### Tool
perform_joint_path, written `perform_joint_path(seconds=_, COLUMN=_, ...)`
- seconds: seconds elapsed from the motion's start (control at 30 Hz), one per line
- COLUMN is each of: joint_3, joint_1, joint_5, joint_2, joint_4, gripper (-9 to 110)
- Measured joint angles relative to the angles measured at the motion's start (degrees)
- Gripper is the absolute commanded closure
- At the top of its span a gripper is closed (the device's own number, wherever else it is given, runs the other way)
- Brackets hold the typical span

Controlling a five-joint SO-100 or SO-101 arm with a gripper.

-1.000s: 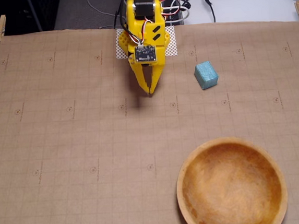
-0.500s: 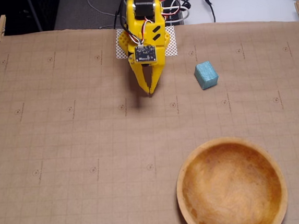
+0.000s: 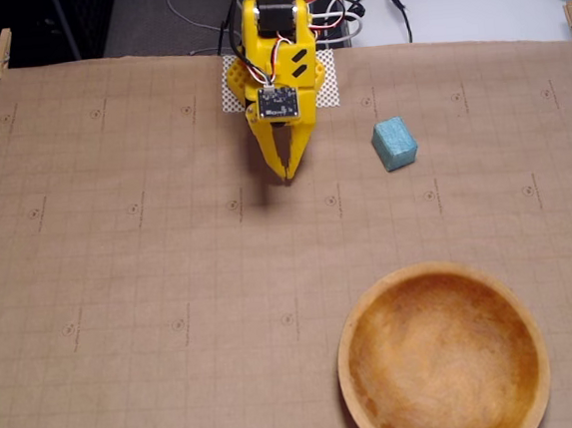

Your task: Grasp a blue block and put it in the bowl.

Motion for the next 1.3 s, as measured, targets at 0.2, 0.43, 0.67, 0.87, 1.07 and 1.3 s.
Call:
perform_joint_path(seconds=0.2, joint_3=0.00, joint_1=0.00, joint_5=0.00, joint_2=0.00, joint_4=0.00, gripper=103)
perform_joint_path(seconds=0.43, joint_3=0.00, joint_1=0.00, joint_5=0.00, joint_2=0.00, joint_4=0.00, gripper=103)
perform_joint_path(seconds=0.67, joint_3=0.00, joint_1=0.00, joint_5=0.00, joint_2=0.00, joint_4=0.00, gripper=103)
perform_joint_path(seconds=0.87, joint_3=-3.25, joint_1=0.00, joint_5=0.00, joint_2=0.18, joint_4=0.00, gripper=103)
perform_joint_path(seconds=1.07, joint_3=-8.44, joint_1=0.00, joint_5=0.00, joint_2=0.44, joint_4=0.00, gripper=103)
perform_joint_path(seconds=1.3, joint_3=-13.36, joint_1=0.00, joint_5=0.00, joint_2=0.53, joint_4=0.00, gripper=101)
